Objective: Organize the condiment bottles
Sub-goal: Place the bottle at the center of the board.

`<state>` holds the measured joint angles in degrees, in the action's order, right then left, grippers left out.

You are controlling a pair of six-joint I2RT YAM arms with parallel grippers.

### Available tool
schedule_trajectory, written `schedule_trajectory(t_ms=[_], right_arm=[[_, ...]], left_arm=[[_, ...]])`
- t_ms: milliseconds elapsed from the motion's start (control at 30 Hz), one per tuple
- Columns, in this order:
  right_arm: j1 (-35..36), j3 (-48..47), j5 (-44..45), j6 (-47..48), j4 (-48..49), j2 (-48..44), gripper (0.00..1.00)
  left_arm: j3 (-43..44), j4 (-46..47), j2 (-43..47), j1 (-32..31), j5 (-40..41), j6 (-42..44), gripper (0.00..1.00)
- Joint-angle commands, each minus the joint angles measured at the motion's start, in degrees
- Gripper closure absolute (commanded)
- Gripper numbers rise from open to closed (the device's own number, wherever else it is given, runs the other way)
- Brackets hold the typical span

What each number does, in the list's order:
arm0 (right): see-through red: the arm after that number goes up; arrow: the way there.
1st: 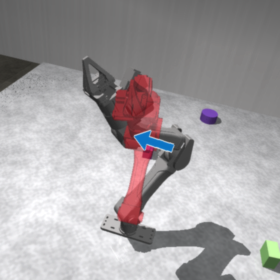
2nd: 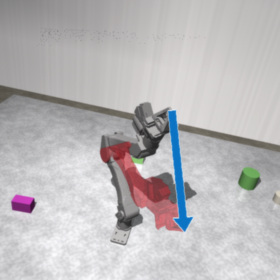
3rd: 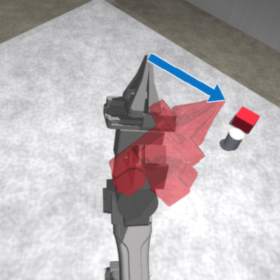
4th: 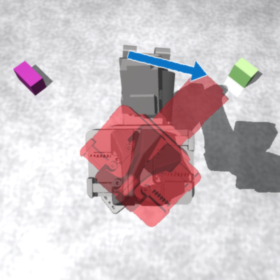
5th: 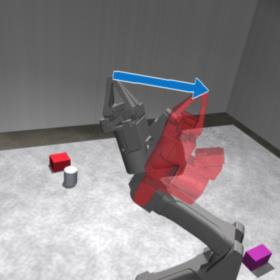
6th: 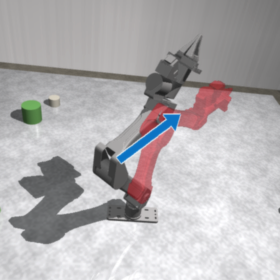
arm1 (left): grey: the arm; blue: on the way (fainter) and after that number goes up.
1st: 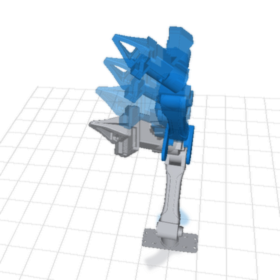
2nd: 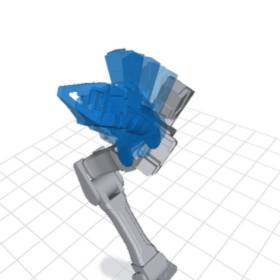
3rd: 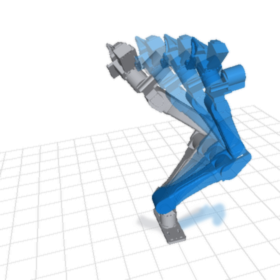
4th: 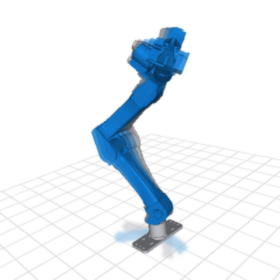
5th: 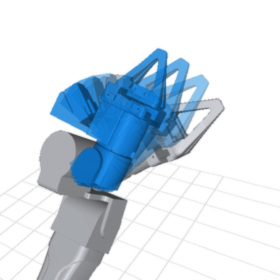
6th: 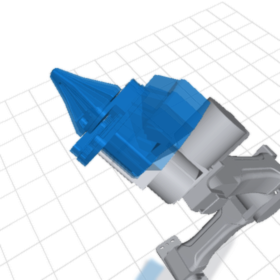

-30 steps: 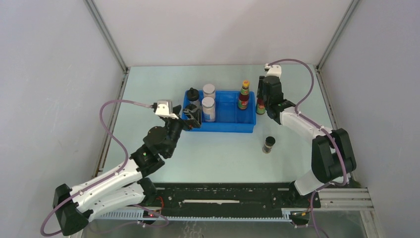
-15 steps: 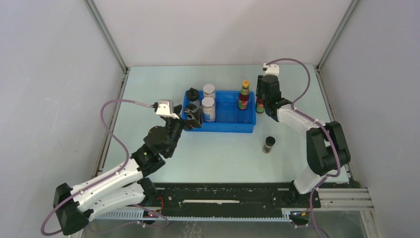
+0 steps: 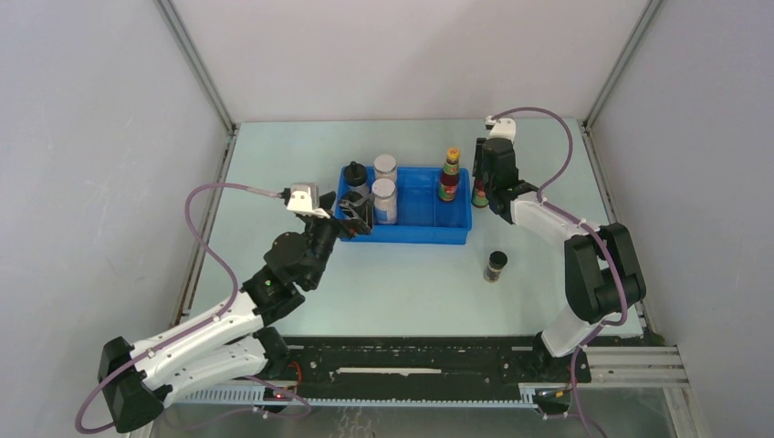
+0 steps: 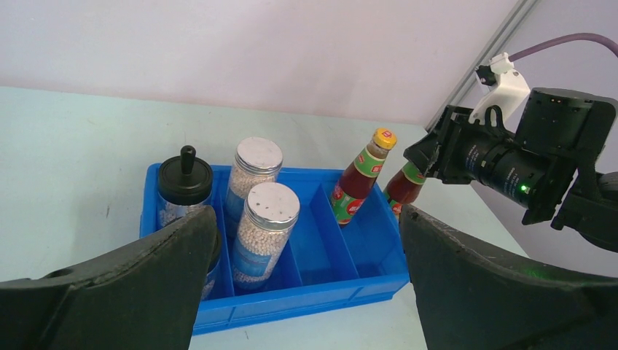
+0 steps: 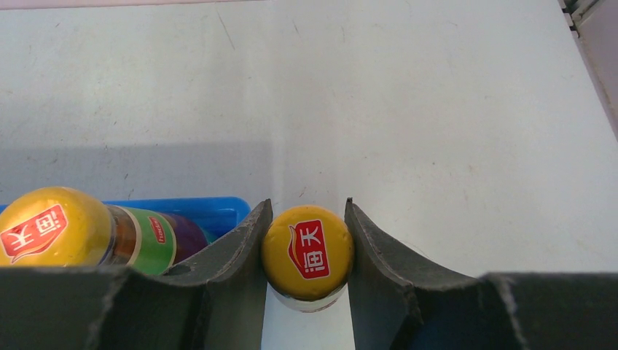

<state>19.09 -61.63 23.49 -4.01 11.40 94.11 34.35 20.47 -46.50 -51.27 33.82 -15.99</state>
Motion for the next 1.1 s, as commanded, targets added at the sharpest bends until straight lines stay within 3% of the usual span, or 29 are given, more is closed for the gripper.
schedule_trajectory(t_ms=[0, 200, 400, 767, 1067], right_arm=[[-0.37, -0.86, 2.66, -0.82, 6.94, -2.01, 0.87], [-0.04, 0.48, 3.28, -1.58, 6.5, -2.92, 0.55], [0.26, 1.84, 3.58, -2.5, 6.26, -3.64, 0.38], [1.43, 2.12, 4.74, -2.34, 5.53, -5.57, 0.34], [5.12, 3.5, 9.86, -4.27, -0.85, -13.47, 0.34]], left_arm=[[1.4, 1.44, 0.57, -0.27, -0.67, 0.46, 0.0], [1.42, 0.82, 1.18, -0.24, -0.86, 0.09, 0.0], [1.27, 0.19, 1.96, -0.24, -0.95, -0.52, 0.0], [0.98, -0.12, 3.11, -0.24, -0.86, -1.33, 0.0], [1.26, -3.15, 5.24, -0.25, -0.54, -4.38, 0.0]])
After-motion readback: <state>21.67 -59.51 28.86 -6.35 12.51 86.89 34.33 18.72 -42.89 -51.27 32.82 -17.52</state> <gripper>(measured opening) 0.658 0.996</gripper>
